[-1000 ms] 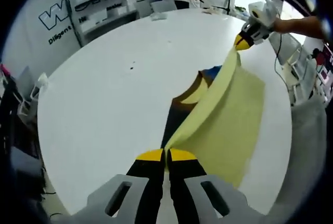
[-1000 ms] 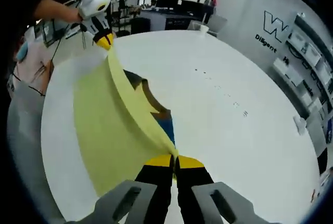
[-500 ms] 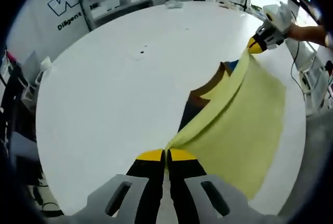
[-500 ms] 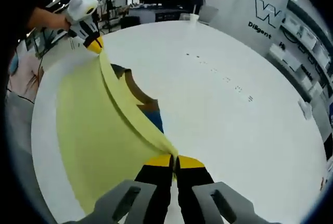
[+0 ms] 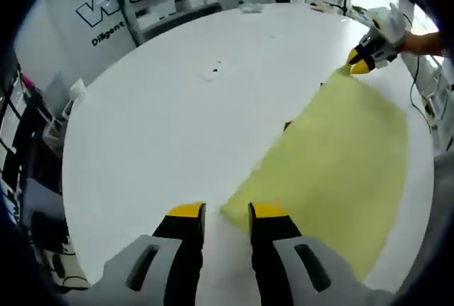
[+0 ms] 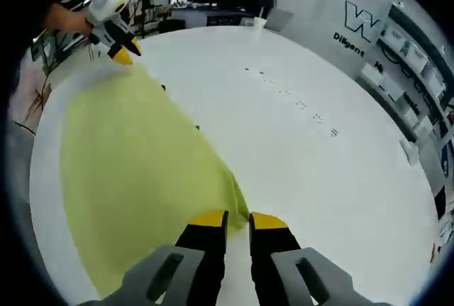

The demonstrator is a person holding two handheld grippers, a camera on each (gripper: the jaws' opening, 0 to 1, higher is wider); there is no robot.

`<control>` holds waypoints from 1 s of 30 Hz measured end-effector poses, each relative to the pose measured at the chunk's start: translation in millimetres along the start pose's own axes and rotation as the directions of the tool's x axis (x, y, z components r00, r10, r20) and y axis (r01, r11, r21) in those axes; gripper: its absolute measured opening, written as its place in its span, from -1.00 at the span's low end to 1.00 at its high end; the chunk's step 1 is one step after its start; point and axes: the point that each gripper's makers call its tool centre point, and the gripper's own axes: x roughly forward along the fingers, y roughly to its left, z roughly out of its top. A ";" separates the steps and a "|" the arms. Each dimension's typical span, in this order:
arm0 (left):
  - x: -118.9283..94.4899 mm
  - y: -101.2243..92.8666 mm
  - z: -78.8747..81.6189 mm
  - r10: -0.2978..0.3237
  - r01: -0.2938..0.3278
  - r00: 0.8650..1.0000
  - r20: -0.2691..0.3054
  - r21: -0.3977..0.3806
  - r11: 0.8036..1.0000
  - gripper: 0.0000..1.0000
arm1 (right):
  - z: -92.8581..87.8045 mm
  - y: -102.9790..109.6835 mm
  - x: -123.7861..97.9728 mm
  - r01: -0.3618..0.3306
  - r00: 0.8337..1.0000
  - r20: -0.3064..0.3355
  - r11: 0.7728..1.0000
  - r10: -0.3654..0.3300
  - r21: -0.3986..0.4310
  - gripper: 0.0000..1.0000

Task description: Fold the garment on the visible template until the final outline fits inside the template.

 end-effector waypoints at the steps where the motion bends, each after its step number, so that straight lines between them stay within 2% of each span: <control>1: -1.9 1.2 1.0 0.004 -0.004 1.000 0.008 0.000 1.000 -0.44 | -0.2 0.2 -1.3 0.001 1.000 0.004 1.000 -0.001 -0.006 -0.88; 3: -5.7 -2.5 4.4 -0.003 0.002 0.999 0.033 0.022 1.000 -0.43 | 2.1 1.9 -4.3 -0.001 1.000 0.016 1.000 0.001 -0.005 -0.86; 6: -8.0 -18.6 6.8 -0.056 0.052 0.997 0.061 0.061 0.997 -0.40 | 7.9 5.2 -8.4 -0.001 0.999 0.047 1.000 0.001 -0.018 -0.76; 10: -4.0 -44.9 -0.5 -0.121 0.113 0.991 0.061 0.113 0.987 -0.27 | 19.7 0.0 -14.3 0.067 0.992 0.118 0.992 -0.054 -0.110 -0.60; 11: -3.4 -49.5 -1.7 -0.134 0.127 0.989 0.061 0.118 0.985 -0.28 | 18.8 1.4 -14.7 0.064 0.992 0.118 0.993 -0.052 -0.100 -0.61; 12: -2.4 -61.8 -1.3 -0.185 0.175 0.980 0.074 0.125 0.977 -0.27 | 18.0 7.7 -13.2 0.029 0.993 0.119 0.998 -0.021 -0.064 -0.63; 15: 2.5 -69.1 -10.1 -0.188 0.181 0.981 0.045 0.125 0.976 -0.22 | 13.7 31.7 -6.7 -0.103 0.988 0.120 0.995 0.101 0.015 -0.63; 16: 4.4 -69.6 -14.7 -0.184 0.178 0.982 0.030 0.139 0.974 -0.23 | 5.5 38.1 -2.6 -0.140 0.987 0.081 0.989 0.137 0.038 -0.59; 17: 9.0 -67.4 -19.4 -0.176 0.171 0.984 0.019 0.154 0.973 -0.28 | 2.6 39.1 -0.5 -0.138 0.988 0.070 0.990 0.136 0.039 -0.56; 19: 12.6 -52.8 -29.4 -0.108 0.111 0.994 -0.025 0.234 0.966 -0.46 | 0.4 39.8 2.6 -0.121 0.990 0.069 0.993 0.119 0.012 -0.54; 20: 12.9 -55.6 -19.5 -0.141 0.128 0.989 0.041 0.226 0.966 -0.46 | -2.8 41.5 2.8 -0.123 0.991 0.057 0.992 0.122 0.026 -0.54; 21: 10.8 -52.5 -23.8 -0.125 0.120 0.992 0.016 0.204 0.972 -0.41 | -7.9 44.0 3.4 -0.120 0.992 0.043 0.991 0.117 0.063 -0.53; 22: 10.7 -49.7 -23.4 -0.108 0.104 0.994 0.014 0.170 0.980 -0.37 | -8.7 44.9 4.0 -0.111 0.993 0.047 0.991 0.108 0.072 -0.52; 23: 9.1 -49.1 -23.6 -0.104 0.102 0.995 0.006 0.163 0.981 -0.36 | -9.8 48.0 2.9 -0.109 0.993 0.054 0.993 0.106 0.053 -0.53; 26: 0.0 -57.6 -19.9 -0.114 0.107 0.993 0.034 0.166 0.980 -0.37 | -6.9 48.7 0.1 -0.092 0.993 0.079 0.995 0.089 0.048 -0.53; 28: -6.7 -72.3 -17.2 -0.144 0.130 0.987 0.072 0.163 0.978 -0.36 | -0.6 54.4 -3.3 -0.090 0.989 0.121 0.995 0.085 0.031 -0.48; 30: -12.7 -88.1 -17.5 -0.161 0.132 0.982 0.102 0.246 0.960 -0.42 | 0.2 64.8 -6.8 -0.105 0.985 0.138 0.994 0.099 0.035 -0.46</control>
